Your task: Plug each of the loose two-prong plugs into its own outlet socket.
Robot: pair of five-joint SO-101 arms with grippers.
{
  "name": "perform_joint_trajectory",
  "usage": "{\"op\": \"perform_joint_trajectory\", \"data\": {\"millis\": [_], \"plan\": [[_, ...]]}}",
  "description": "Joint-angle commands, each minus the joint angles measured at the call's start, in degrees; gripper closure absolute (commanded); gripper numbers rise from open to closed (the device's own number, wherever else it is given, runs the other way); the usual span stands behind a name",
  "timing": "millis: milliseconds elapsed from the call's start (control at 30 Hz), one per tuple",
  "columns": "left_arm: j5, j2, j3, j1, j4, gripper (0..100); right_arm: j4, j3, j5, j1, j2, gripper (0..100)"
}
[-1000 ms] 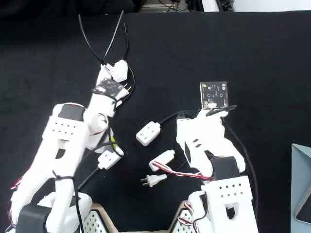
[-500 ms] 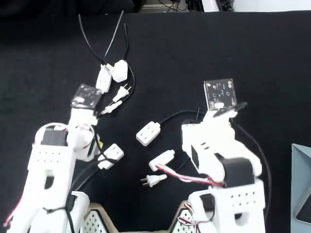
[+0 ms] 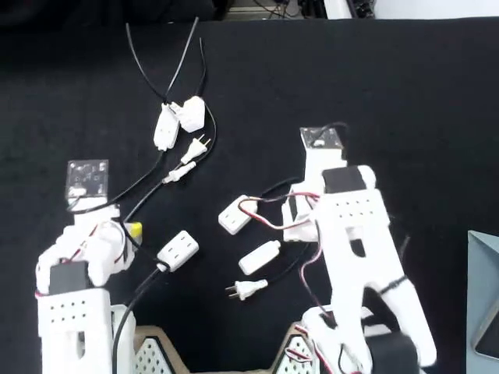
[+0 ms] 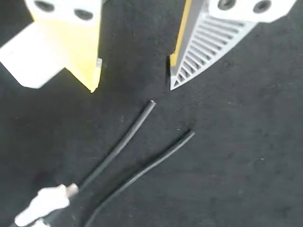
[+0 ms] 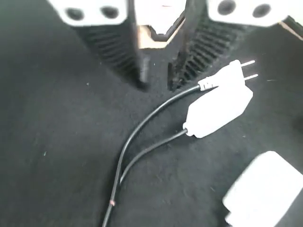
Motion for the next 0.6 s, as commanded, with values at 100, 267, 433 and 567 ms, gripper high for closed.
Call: {"op": "perform_joint_trajectory", "data": {"millis": [100,267,433,567], "plan": [[0.4,-10.9,4.4,-0.8,-0.8,76,-7.8,3.6,-1.3,0.2,4.4,82.8],[0.4,-17.8,7.5,-0.8,-0.4,76,-17.8,9.1,-1.3,0.4,9.2,82.8],[0.4,-21.8,8.0,-0.9,2.7,76,-23.9,10.1,-3.1,2.3,14.8,82.8],[0.4,-24.4,8.5,-0.9,3.6,76,-27.7,10.1,-3.0,4.7,19.0,82.8]]}}
